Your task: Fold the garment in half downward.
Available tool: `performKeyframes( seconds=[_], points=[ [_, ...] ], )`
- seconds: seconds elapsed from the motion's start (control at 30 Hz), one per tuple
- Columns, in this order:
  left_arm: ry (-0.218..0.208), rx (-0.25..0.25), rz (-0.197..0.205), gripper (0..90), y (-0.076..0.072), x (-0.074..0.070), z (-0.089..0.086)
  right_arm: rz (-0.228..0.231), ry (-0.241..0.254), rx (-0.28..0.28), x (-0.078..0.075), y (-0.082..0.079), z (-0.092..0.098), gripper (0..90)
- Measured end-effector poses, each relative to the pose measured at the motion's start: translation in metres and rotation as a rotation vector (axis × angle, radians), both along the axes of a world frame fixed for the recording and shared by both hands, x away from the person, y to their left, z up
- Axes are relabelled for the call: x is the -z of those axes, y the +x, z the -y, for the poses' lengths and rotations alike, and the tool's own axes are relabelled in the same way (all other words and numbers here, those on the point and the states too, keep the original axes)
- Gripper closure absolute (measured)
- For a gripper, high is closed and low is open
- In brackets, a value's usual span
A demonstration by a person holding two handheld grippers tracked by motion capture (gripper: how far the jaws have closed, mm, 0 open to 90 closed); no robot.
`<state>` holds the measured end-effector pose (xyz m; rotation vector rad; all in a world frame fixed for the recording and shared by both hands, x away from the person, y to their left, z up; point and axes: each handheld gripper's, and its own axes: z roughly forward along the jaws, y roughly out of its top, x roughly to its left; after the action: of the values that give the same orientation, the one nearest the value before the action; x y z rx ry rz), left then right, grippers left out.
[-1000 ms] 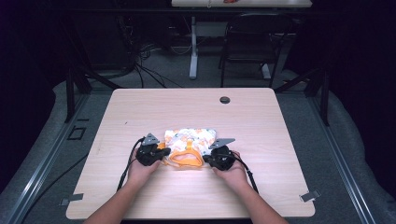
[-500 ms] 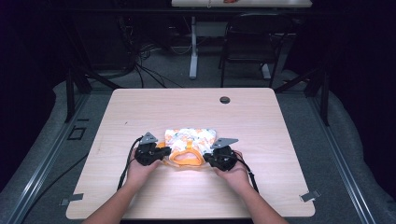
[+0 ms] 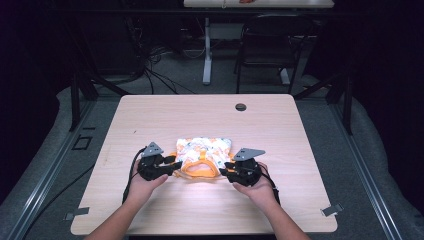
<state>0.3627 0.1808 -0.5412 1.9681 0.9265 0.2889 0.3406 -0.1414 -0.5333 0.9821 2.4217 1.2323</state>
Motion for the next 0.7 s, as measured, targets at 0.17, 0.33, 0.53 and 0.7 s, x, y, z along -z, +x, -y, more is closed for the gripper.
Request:
performKeyframes(
  seconds=[0.17,0.33,0.53,0.7],
  points=[
    [-0.011,0.016,0.0,53.7,-0.01,-0.006,-0.002,0.003,-0.02,-0.008,-0.003,-0.01,0.003,61.2],
    [0.017,0.05,0.011,53.6,-0.024,-0.009,-0.007,0.002,-0.035,-0.024,-0.004,-0.022,0.006,59.2],
    [0.02,0.055,-0.013,52.8,-0.036,-0.006,-0.016,0.001,-0.064,-0.042,-0.002,-0.033,0.011,57.5],
    [0.027,0.06,-0.035,52.2,-0.043,0.0,-0.023,-0.009,-0.089,-0.047,0.002,-0.041,0.015,56.3]
  ],
)
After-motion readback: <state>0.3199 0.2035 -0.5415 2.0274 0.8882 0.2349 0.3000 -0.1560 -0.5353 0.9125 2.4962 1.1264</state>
